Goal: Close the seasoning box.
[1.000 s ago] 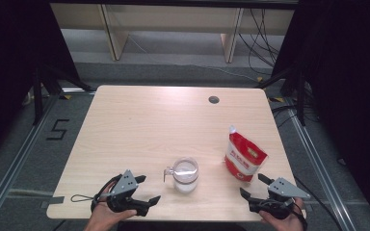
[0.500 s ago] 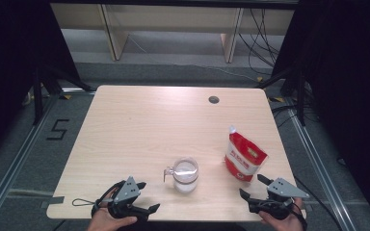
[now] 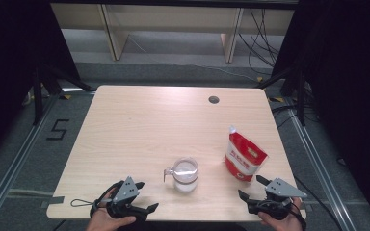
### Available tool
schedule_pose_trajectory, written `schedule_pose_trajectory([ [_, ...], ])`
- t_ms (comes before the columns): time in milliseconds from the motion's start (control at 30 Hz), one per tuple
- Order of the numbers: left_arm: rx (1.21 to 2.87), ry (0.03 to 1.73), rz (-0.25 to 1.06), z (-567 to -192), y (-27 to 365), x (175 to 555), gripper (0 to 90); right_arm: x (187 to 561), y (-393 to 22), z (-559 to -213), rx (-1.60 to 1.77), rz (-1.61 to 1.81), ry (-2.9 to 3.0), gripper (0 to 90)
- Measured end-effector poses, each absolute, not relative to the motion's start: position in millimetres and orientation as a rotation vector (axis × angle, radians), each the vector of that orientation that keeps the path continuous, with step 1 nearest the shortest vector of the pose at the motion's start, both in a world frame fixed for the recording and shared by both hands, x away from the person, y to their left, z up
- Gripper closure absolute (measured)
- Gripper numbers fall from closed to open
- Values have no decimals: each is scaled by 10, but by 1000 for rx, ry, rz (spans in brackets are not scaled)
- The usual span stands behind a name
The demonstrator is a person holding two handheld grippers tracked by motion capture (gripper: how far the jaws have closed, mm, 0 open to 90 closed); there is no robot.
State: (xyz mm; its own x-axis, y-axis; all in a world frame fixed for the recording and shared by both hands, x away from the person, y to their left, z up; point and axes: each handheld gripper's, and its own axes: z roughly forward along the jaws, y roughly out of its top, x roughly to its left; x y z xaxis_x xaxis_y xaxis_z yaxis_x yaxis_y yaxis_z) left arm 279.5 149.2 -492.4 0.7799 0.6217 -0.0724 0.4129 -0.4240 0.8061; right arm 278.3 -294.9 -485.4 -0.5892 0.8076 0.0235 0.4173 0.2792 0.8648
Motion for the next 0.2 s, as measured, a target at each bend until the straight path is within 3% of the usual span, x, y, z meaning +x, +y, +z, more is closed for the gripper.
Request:
schedule_pose_trajectory([
  [200, 2097, 755, 310, -4949, 1494, 2820, 161, 2782, -2946, -4859, 1108, 1238, 2139, 161],
])
